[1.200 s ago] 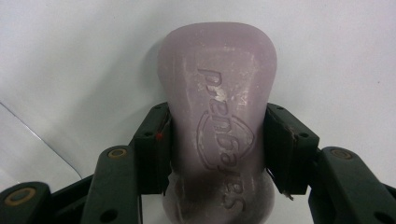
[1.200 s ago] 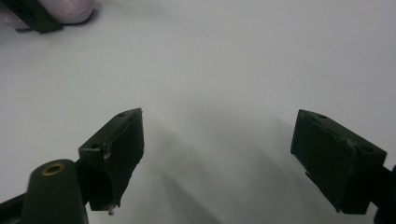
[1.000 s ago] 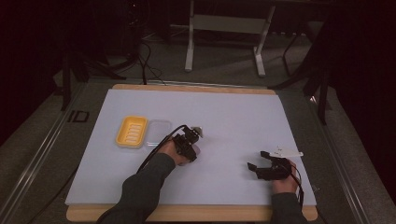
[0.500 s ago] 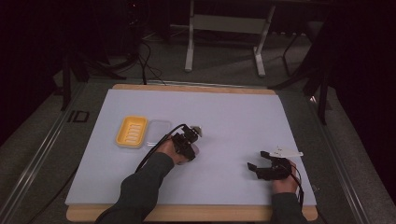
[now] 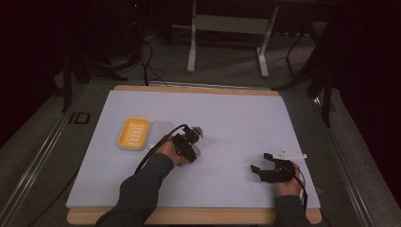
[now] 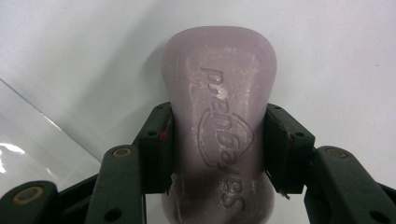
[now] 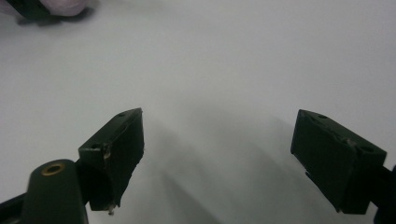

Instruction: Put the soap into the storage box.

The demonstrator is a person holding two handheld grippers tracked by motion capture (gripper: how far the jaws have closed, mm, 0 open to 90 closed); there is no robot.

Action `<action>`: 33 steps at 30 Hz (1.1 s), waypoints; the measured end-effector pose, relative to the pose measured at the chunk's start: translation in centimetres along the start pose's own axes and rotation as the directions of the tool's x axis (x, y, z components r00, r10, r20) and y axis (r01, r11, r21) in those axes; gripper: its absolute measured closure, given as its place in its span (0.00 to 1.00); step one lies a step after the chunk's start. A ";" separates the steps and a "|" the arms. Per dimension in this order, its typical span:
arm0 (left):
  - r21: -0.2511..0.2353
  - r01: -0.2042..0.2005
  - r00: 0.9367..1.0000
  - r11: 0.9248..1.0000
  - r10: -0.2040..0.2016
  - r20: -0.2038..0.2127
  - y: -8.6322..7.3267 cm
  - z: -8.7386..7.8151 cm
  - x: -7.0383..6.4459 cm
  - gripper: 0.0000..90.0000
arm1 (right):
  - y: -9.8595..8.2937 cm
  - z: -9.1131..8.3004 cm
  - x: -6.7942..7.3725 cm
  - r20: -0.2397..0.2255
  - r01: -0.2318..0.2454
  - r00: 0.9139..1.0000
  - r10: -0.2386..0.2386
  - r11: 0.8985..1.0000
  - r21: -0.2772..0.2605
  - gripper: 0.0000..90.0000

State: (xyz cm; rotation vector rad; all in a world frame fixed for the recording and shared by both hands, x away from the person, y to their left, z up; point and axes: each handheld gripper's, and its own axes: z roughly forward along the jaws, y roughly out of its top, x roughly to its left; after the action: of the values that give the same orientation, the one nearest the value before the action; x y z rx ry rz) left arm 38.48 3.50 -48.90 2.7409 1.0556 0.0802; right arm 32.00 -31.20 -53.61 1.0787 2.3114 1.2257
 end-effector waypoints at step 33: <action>-0.087 0.036 0.999 0.996 -0.038 -0.025 -2.2 -3.9 1.9 0.55 | 0.0 -0.1 0.0 0.008 -0.009 1.000 0.009 1.000 -0.007 0.18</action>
State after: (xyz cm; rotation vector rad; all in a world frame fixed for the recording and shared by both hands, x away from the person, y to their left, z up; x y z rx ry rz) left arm 37.97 6.98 -45.61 2.6492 1.0832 0.1529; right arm 31.95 -31.28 -53.59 1.0904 2.2971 1.2302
